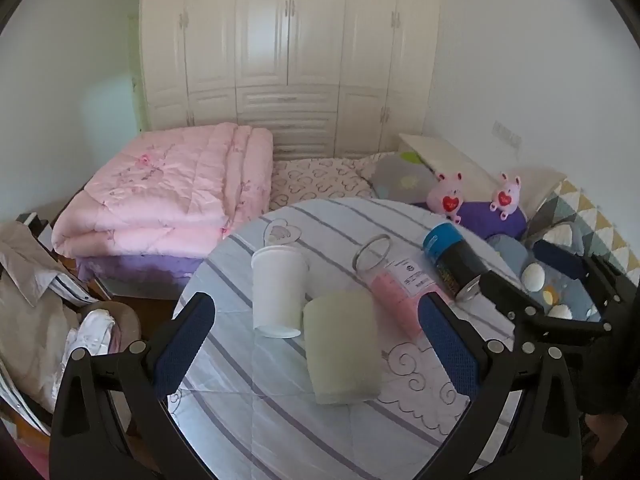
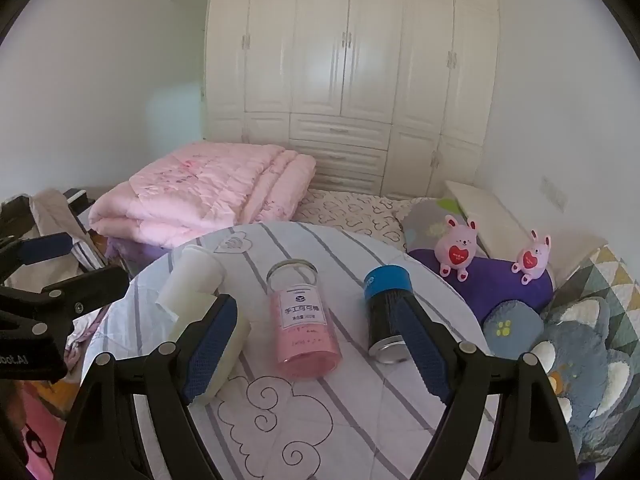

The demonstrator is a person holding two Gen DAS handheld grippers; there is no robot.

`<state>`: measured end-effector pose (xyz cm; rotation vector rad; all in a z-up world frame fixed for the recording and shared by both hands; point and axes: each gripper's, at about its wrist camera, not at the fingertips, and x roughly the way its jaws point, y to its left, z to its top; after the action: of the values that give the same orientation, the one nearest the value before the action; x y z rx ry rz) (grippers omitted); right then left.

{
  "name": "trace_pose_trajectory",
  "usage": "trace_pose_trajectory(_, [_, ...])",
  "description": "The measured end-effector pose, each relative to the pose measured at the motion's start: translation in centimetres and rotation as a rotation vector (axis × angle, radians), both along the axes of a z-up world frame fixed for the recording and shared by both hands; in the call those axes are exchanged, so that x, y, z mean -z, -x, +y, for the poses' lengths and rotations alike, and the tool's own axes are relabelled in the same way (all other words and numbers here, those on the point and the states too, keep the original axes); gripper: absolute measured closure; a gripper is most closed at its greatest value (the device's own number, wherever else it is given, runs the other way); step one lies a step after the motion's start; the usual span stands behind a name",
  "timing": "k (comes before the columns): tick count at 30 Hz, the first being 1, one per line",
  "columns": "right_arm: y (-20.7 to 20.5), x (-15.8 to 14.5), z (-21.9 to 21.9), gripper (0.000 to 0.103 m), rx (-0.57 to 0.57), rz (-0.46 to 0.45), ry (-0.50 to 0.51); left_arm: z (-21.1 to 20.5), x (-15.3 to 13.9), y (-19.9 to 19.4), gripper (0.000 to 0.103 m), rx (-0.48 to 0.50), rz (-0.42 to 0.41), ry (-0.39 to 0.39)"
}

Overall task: Flip cup upright
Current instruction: 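Reach the left tool toward the upside-down white paper cup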

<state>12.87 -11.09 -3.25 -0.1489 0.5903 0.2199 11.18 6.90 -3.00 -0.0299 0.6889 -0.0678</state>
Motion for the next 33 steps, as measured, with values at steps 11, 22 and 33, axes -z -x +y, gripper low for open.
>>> trace_pose_trajectory(11, [-1.9,1.4,-0.4,0.020,0.018,0.053,0.003,1.0,2.9,-4.2,0.000,-0.029,0.124,-0.040])
trace_pose_trajectory(22, [-5.8,2.7,0.6,0.020,0.024,0.067,0.002,3.1,6.5,-10.1,0.000,-0.048,0.234,-0.064])
trace_pose_trajectory(33, [-8.9,4.8,0.5,0.020,0.036,0.122,-0.056,3.8,11.6,-15.9,0.000,-0.025,0.395,-0.020])
